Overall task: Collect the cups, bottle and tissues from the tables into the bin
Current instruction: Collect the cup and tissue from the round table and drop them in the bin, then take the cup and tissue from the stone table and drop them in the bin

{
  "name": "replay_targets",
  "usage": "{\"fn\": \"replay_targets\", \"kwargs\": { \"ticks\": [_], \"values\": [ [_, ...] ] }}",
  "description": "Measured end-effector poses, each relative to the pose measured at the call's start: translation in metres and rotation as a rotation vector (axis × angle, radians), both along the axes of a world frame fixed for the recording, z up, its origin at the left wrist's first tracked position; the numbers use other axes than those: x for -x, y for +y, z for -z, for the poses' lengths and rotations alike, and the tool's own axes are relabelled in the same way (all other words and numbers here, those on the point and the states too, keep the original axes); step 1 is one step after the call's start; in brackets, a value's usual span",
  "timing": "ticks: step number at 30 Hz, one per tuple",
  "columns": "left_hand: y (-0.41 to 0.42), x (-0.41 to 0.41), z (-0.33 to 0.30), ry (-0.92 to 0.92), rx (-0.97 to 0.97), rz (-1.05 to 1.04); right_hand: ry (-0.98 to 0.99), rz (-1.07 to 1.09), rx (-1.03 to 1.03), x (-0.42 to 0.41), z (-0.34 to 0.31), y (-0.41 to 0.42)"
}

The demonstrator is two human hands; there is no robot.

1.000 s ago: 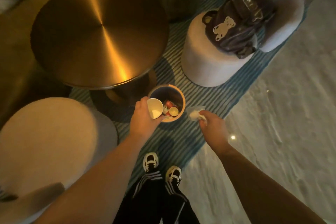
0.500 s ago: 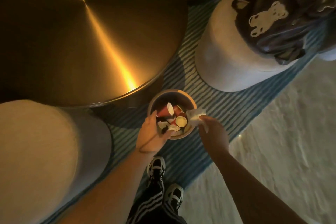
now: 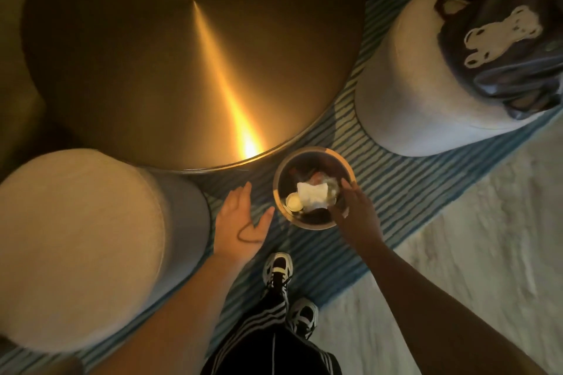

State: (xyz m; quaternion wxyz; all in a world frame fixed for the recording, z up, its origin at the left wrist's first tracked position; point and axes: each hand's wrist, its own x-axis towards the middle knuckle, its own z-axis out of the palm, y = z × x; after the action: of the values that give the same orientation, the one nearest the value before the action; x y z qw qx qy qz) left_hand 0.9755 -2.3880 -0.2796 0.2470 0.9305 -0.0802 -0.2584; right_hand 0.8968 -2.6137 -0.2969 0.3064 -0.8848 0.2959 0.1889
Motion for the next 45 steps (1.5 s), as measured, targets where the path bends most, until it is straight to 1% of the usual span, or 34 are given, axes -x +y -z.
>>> {"fn": "replay_targets", "kwargs": {
  "ticks": [2, 5, 6, 8, 11, 15, 22, 29, 33, 36, 41, 45],
  "values": [
    [0.004, 0.003, -0.026, -0.021, -0.016, 0.01, -0.043, -0.017, 0.017, 0.004, -0.03, 0.006],
    [0.013, 0.017, -0.073, -0.09, -0.029, 0.004, -0.129, -0.126, 0.072, 0.015, -0.081, 0.017],
    [0.019, 0.024, -0.088, -0.119, -0.036, -0.001, -0.142, -0.159, 0.085, 0.019, -0.097, 0.021],
    [0.033, 0.037, -0.116, -0.159, -0.05, -0.013, -0.146, -0.16, 0.075, 0.026, -0.13, 0.028],
    [0.058, 0.06, -0.148, -0.217, -0.079, -0.079, -0.226, -0.24, 0.102, 0.037, -0.168, 0.04],
    [0.094, 0.098, -0.178, -0.262, -0.147, -0.22, -0.285, -0.374, 0.132, 0.048, -0.198, 0.071],
    [0.176, 0.208, -0.213, -0.319, -0.214, -0.595, -0.397, -0.751, 0.083, 0.072, -0.226, 0.173],
    [0.262, 0.33, -0.236, -0.328, -0.322, -1.0, -0.442, -1.142, -0.054, 0.112, -0.249, 0.301],
    [0.306, 0.384, -0.246, -0.301, -0.369, -1.179, -0.476, -1.29, -0.075, 0.138, -0.258, 0.378],
    [0.339, 0.413, -0.25, -0.306, -0.372, -1.3, -0.528, -1.419, -0.125, 0.153, -0.261, 0.435],
    [0.405, 0.439, -0.243, -0.289, -0.374, -1.434, -0.509, -1.525, -0.164, 0.16, -0.252, 0.528],
    [0.479, 0.439, -0.23, -0.266, -0.357, -1.5, -0.471, -1.589, -0.169, 0.152, -0.238, 0.613]
  ]
}}
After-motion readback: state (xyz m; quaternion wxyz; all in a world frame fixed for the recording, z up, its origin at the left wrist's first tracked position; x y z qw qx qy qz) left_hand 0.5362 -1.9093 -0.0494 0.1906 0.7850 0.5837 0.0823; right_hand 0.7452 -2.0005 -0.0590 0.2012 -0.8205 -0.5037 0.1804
